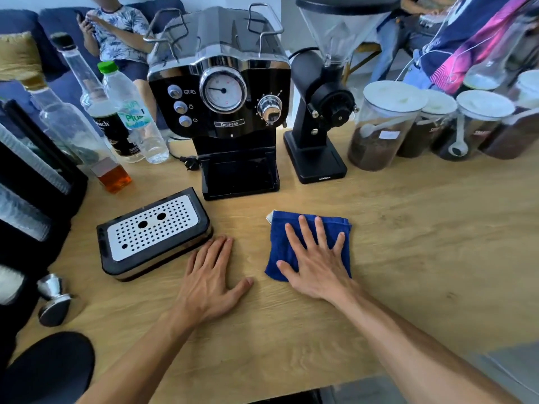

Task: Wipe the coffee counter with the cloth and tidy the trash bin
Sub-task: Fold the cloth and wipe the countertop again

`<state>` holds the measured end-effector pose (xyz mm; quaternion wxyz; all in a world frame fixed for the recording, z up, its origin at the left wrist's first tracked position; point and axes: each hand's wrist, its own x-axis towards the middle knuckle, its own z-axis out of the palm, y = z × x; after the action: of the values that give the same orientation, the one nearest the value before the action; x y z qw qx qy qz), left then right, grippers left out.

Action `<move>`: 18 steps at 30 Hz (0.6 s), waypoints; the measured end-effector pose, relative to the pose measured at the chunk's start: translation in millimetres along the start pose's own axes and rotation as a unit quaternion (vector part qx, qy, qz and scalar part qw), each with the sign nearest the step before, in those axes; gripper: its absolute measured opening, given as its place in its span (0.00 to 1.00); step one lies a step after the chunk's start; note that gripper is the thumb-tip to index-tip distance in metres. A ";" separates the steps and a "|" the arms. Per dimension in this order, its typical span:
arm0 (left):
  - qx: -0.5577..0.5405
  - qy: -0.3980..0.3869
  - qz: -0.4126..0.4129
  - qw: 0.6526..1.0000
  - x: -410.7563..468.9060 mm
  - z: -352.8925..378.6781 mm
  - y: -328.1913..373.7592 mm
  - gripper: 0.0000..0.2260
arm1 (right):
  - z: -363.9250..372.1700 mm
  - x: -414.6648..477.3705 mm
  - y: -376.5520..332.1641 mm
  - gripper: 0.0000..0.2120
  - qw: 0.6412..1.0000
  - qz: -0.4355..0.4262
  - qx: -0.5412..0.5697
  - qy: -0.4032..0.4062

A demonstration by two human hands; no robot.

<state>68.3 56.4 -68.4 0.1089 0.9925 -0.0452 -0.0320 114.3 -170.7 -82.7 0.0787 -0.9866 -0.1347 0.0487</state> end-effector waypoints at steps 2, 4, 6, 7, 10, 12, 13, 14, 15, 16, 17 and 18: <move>-0.005 0.005 -0.003 1.000 0.3 -1.8 -1.2 0.45 | 5.6 -30.7 4.5 0.39 1.000 0.026 0.010 0.008; -0.007 0.000 0.005 1.000 -1.3 -1.9 -0.6 0.46 | 7.9 -56.1 5.3 0.40 0.998 0.067 0.011 0.009; -0.006 0.000 0.011 1.000 -1.7 -1.4 0.4 0.46 | 6.3 -58.8 3.3 0.42 0.995 0.095 0.018 -0.007; -0.008 -0.001 0.015 1.000 -1.4 -0.9 1.1 0.46 | 4.5 -54.9 0.7 0.42 0.994 0.105 0.022 -0.013; -0.014 0.002 0.019 1.000 0.2 0.7 1.1 0.47 | 3.0 -31.3 -7.7 0.43 0.992 0.125 0.030 -0.010; -0.017 0.007 0.023 1.000 -0.2 2.8 -0.4 0.46 | 3.1 -10.6 -10.5 0.42 0.991 0.130 0.028 -0.004; -0.016 0.008 0.023 1.000 -0.9 4.1 -3.3 0.45 | 3.1 2.8 -13.3 0.41 0.992 0.125 0.028 -0.004; -0.014 0.009 0.026 1.000 -1.7 6.0 -5.0 0.45 | 2.2 15.0 -15.0 0.40 0.992 0.119 0.027 -0.003; -0.012 0.009 0.028 0.999 -2.3 8.2 -6.5 0.45 | 1.1 26.9 -16.8 0.40 0.994 0.110 0.025 -0.001; -0.011 0.009 0.027 1.000 -2.3 10.0 -8.1 0.45 | 0.2 38.2 -18.5 0.39 0.995 0.094 0.018 0.000; -0.012 0.009 0.025 1.000 -1.8 11.6 -9.2 0.44 | -0.5 47.5 -19.1 0.38 0.997 0.070 0.007 0.001; -0.012 0.009 0.023 1.000 -0.6 12.4 -9.9 0.45 | -1.1 54.8 -18.8 0.38 0.999 0.041 -0.003 0.001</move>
<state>67.7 63.3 -82.6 0.1219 0.9901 -0.0667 -0.0215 162.1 -138.0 -82.6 0.0736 -0.9916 -0.0938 0.0509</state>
